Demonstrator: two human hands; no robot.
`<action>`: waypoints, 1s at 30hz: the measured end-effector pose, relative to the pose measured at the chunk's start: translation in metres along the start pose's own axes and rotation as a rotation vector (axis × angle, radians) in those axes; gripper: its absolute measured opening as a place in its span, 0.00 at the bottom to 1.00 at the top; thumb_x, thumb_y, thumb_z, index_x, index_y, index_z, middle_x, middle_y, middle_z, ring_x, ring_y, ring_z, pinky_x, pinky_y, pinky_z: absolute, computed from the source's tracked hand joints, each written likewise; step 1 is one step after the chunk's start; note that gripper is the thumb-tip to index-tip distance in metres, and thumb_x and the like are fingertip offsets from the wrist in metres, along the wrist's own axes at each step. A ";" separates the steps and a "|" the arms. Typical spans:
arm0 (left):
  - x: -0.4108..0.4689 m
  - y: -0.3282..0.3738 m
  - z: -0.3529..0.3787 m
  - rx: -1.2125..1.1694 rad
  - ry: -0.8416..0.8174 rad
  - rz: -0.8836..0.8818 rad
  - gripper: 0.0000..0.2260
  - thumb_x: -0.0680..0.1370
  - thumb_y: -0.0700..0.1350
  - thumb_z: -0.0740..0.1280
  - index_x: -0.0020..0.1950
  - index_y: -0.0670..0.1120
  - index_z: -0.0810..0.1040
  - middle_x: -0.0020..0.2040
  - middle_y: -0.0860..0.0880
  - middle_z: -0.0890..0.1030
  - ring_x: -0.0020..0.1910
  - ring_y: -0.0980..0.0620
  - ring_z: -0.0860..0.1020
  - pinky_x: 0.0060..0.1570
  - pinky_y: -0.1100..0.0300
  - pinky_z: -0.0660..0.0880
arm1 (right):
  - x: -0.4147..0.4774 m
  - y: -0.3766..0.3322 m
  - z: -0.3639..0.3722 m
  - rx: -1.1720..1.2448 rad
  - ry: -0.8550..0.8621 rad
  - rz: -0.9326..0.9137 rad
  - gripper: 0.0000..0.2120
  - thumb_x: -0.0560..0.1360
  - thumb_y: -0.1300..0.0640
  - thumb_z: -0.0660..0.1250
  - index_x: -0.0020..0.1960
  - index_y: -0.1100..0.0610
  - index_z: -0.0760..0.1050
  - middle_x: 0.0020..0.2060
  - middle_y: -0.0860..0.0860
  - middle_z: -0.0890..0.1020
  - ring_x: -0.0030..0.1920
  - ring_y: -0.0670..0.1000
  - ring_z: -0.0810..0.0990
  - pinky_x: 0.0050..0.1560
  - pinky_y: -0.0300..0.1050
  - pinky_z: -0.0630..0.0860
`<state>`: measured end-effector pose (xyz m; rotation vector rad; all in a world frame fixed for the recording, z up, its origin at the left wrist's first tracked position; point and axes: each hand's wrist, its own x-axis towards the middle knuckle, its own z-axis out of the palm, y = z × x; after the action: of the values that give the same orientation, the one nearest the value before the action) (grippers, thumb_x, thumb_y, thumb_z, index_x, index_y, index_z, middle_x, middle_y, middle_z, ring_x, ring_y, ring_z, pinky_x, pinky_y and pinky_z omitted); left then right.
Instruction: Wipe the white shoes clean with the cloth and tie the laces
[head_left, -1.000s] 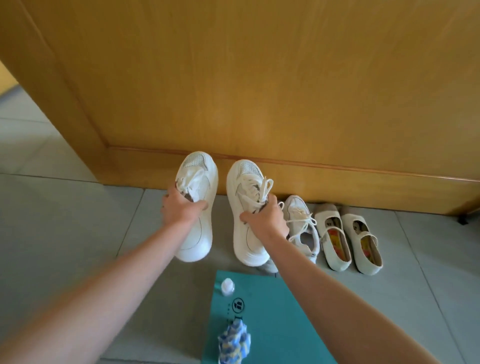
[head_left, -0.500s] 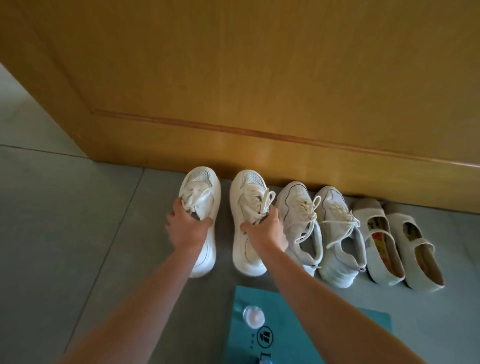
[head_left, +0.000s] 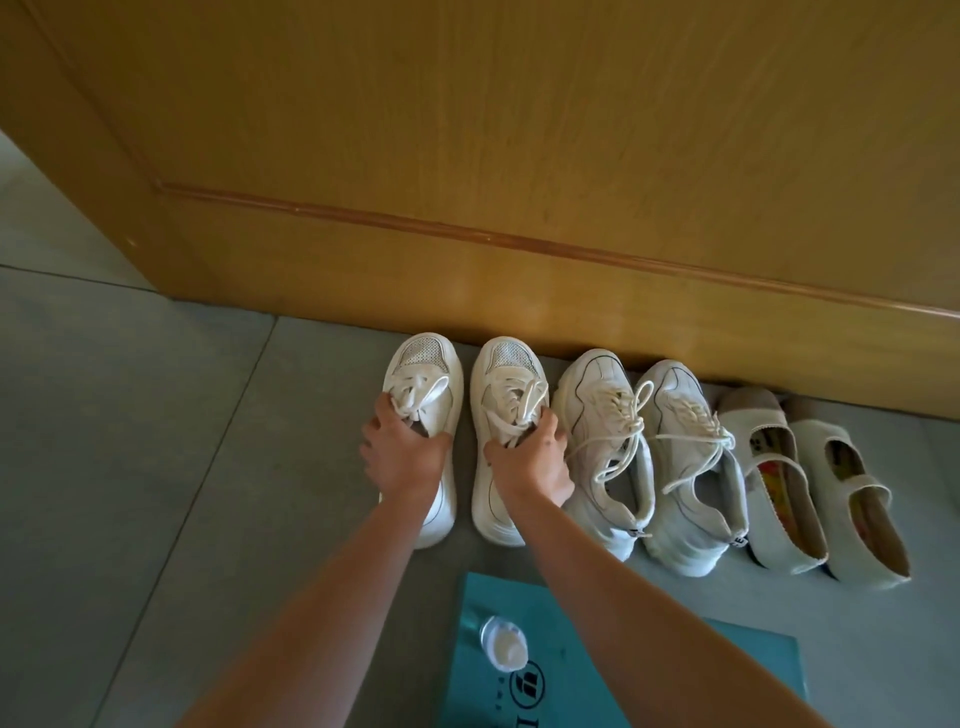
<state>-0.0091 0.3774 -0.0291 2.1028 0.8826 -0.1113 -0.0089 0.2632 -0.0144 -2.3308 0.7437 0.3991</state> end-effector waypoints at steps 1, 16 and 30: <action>-0.001 0.002 0.002 0.007 0.002 -0.011 0.40 0.66 0.45 0.76 0.73 0.45 0.60 0.66 0.38 0.68 0.64 0.36 0.68 0.59 0.45 0.68 | 0.001 0.000 0.001 -0.004 0.001 -0.003 0.38 0.70 0.47 0.70 0.73 0.50 0.54 0.66 0.54 0.68 0.62 0.58 0.73 0.59 0.52 0.69; 0.002 0.011 0.012 0.053 0.009 0.012 0.39 0.68 0.44 0.75 0.74 0.46 0.59 0.69 0.40 0.66 0.67 0.38 0.65 0.62 0.44 0.65 | 0.004 0.004 0.007 -0.063 0.064 -0.063 0.35 0.70 0.45 0.69 0.71 0.53 0.56 0.64 0.54 0.69 0.60 0.58 0.74 0.55 0.51 0.71; 0.010 0.014 0.016 0.125 -0.034 0.009 0.41 0.68 0.46 0.75 0.75 0.46 0.55 0.71 0.40 0.62 0.68 0.38 0.62 0.62 0.43 0.65 | 0.007 0.003 0.006 -0.067 0.060 -0.056 0.35 0.70 0.45 0.69 0.70 0.53 0.57 0.63 0.54 0.69 0.62 0.58 0.72 0.56 0.52 0.70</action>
<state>0.0111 0.3653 -0.0338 2.2133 0.8659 -0.2014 -0.0058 0.2625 -0.0230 -2.4302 0.7010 0.3349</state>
